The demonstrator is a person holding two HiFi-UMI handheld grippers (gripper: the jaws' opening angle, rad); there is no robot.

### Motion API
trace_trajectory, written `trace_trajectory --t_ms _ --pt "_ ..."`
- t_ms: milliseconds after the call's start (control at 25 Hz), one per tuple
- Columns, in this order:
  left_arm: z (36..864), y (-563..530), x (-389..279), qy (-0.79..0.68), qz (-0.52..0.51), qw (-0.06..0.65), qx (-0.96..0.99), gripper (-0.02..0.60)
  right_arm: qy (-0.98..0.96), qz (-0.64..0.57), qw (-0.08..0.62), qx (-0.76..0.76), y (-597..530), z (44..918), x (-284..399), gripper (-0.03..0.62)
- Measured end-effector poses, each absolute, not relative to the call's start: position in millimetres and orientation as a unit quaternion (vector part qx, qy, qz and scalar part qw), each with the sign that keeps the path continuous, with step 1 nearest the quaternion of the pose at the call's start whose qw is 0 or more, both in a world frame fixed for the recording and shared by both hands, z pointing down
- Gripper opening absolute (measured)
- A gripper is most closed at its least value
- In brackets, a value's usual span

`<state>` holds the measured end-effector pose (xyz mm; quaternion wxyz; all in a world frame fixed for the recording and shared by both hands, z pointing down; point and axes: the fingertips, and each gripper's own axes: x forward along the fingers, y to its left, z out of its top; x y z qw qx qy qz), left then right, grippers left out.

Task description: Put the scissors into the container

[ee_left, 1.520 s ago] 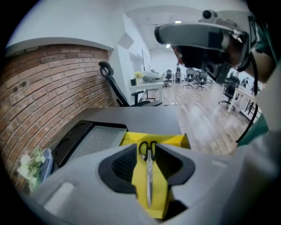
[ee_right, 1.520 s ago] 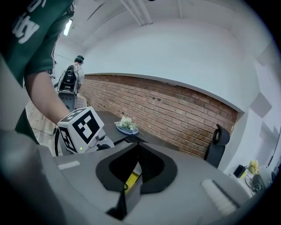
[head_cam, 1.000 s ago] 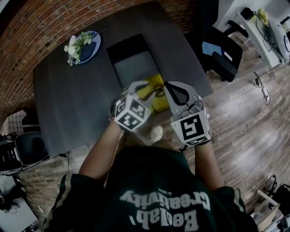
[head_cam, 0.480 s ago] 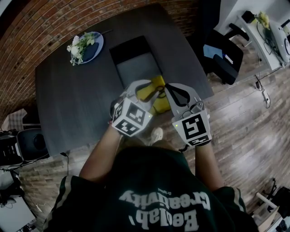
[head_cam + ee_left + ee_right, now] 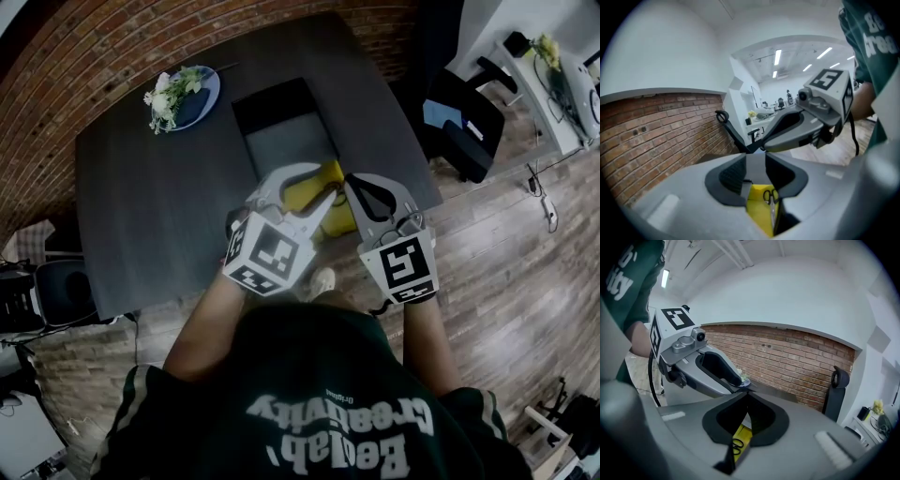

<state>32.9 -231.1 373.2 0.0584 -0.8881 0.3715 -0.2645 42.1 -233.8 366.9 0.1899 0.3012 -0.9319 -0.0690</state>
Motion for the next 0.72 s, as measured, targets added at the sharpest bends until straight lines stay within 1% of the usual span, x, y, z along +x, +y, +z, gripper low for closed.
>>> trace_trajectory --t_ms 720 --pt "324.3 -212.1 27.7 0.377 -0.197 0.106 -0.899 0.126 -0.936 -0.102 0.152 0.302 -228.8 347.0 36.2 0.006"
